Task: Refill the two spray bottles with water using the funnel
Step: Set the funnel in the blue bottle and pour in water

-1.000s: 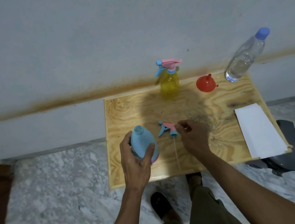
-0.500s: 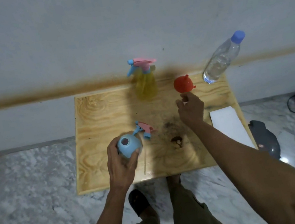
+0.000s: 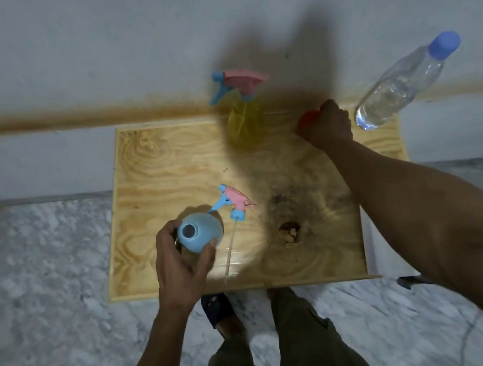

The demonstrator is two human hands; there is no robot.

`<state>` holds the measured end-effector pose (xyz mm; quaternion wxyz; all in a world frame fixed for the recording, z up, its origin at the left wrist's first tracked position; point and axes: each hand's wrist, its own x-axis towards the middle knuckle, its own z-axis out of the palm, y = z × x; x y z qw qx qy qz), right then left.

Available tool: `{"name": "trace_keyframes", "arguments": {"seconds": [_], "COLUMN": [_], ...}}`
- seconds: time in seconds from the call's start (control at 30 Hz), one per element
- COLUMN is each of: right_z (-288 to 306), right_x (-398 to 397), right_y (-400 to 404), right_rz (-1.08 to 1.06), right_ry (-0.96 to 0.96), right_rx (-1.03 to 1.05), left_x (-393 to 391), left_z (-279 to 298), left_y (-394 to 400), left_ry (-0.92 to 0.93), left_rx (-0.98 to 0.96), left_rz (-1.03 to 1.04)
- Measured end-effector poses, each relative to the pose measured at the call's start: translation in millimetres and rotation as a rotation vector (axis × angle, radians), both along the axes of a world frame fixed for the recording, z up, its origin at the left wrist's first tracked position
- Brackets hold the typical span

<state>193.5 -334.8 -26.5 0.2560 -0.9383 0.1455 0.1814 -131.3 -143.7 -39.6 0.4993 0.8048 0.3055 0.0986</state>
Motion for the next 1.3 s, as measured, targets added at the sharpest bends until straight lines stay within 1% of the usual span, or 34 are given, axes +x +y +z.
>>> {"name": "trace_keyframes", "arguments": {"seconds": [0.1, 0.2, 0.3, 0.37, 0.43, 0.47, 0.57, 0.63, 0.67, 0.73, 0.9, 1.1, 1.17, 1.2, 1.3], "right_z": [-5.5, -10.7, -8.7, -2.0, 8.3, 15.0, 42.2, 63.8, 72.3, 86.5, 104.3, 100.6, 97.5, 94.6, 85.0], "right_x": [4.1, 3.4, -7.4, -23.3, -46.0, -59.2, -105.6, -136.7, -151.0, -174.5, -209.2, -227.4, -231.2, -233.0, -239.9], "right_y": [3.5, 0.5, -4.5, -2.9, 1.9, 4.2, 13.4, 21.9, 25.6, 33.7, 57.7, 72.8, 74.4, 74.8, 75.9], "right_rz": [-0.024, -0.017, -0.015, -0.026, -0.080, -0.140, -0.330, -0.404, -0.424, -0.439, -0.406, -0.307, -0.241, -0.195, -0.014], "right_ry": [-0.008, 0.005, -0.007, -0.036, -0.055, -0.037, 0.083, 0.174, 0.203, 0.233, 0.214, 0.241, 0.202, 0.150, -0.101], "right_rx": [-0.049, -0.053, 0.030, 0.142, 0.305, 0.432, 0.982, 1.281, 1.380, 1.504, 1.593, 1.625, 1.565, 1.495, 1.226], "left_x": [0.9, -0.3, -0.5, -0.3, -0.3, -0.2, -0.2, -1.0, -1.1, -1.0, 0.7, 0.9, 0.9, 0.6, -2.6], "left_z": [0.0, -0.4, 1.0, 1.7, 1.3, 1.5, 3.2, 3.6, 3.9, 4.2, 6.9, 10.7, 12.3, 13.6, 13.9], "left_y": [2.5, 5.0, 5.4, 4.9, 5.5, 5.6, 6.2, 7.3, 7.9, 9.0, 12.2, 12.9, 13.2, 13.6, 17.4], "left_ry": [-0.001, 0.010, 0.008, 0.003, -0.002, -0.005, -0.013, -0.013, -0.011, -0.003, 0.032, 0.050, 0.051, 0.052, 0.054], "left_rx": [-0.004, -0.002, -0.005, -0.009, -0.019, -0.024, -0.032, -0.022, -0.016, -0.006, -0.001, -0.030, -0.045, -0.047, -0.033], "left_rz": [-0.018, -0.030, -0.045, -0.059, -0.059, -0.056, -0.069, -0.084, -0.090, -0.110, -0.141, -0.147, -0.144, -0.140, -0.141]}}
